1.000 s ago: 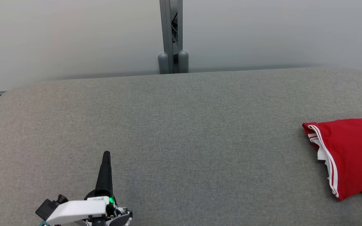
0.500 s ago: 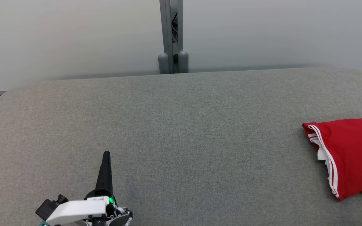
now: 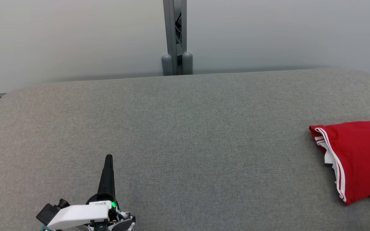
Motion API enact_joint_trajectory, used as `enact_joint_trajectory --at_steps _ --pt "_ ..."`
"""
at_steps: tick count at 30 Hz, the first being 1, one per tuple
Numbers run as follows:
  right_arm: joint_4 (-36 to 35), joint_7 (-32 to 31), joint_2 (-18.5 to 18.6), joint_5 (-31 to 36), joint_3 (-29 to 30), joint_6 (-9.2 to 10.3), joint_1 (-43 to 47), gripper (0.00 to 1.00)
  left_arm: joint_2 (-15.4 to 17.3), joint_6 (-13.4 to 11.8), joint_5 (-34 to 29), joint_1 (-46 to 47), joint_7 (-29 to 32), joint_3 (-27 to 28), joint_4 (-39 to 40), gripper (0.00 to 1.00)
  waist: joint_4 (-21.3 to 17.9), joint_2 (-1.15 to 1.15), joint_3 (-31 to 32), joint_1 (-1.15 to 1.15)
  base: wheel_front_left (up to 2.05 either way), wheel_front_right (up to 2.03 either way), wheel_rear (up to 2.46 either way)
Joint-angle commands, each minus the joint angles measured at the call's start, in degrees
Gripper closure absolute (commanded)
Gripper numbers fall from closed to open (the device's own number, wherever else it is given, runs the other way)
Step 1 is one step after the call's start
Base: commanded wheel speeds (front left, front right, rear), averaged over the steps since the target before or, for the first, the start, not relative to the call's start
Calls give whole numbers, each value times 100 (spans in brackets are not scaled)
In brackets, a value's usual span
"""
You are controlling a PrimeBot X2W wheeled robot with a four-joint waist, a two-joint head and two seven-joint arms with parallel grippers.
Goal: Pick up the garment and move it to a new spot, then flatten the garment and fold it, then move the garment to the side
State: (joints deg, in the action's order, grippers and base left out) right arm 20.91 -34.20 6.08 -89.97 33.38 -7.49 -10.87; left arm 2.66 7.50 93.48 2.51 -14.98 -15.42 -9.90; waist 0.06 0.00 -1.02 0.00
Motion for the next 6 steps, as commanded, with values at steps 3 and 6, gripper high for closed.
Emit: enact_joint_trajectory --at_steps 3,6 --pt "1 -8 29 -7 17 0 -29 100 20 26 34 60 -6 25 2 100 0 0 0 0 0 0 0" --pt "1 -8 29 -7 18 0 -29 100 20 26 34 60 -6 25 3 100 0 0 0 0 0 0 0"
